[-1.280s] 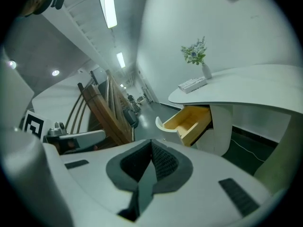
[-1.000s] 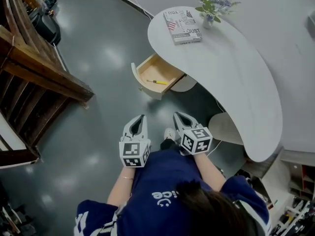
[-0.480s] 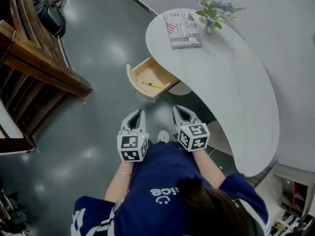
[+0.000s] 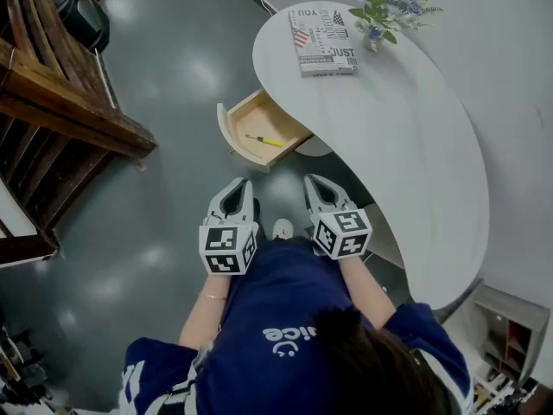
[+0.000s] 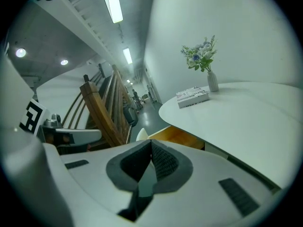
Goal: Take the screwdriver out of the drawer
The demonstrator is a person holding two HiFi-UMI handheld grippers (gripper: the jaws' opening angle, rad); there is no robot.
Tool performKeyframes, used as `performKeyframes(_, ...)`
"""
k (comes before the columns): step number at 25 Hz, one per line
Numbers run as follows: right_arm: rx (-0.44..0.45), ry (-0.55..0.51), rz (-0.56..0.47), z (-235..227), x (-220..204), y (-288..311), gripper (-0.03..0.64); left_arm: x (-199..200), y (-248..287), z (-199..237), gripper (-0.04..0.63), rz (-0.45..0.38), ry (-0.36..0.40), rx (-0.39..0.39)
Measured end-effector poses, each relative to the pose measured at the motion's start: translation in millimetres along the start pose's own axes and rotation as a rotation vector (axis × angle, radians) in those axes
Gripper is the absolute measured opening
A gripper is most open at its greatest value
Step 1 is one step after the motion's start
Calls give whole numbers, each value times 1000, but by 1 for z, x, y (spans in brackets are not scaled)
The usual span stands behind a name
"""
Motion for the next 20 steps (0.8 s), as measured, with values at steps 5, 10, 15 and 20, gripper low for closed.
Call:
performKeyframes(5, -33, -105, 49, 1, 13, 27, 6, 23, 28, 21, 5, -13, 14, -17)
performKeyframes(10, -34, -131, 43, 3, 36, 67, 8, 57, 66, 53, 5, -2, 48, -55)
performKeyframes(15, -57, -116, 90, 4, 52, 109, 8, 83, 102, 88, 5, 31, 75, -107)
performKeyframes(20, -63, -138, 199, 7, 56, 148, 8, 100, 133, 121, 3, 63, 104, -151)
Point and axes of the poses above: the fingertips, and each gripper's own axes: y forward along the fingers, z to its left, x out of its top, the point moved 7 cm from there along -y, backward along the fingers, and after that the axes turned 5 degrees about -y, right-handed, at the moved point
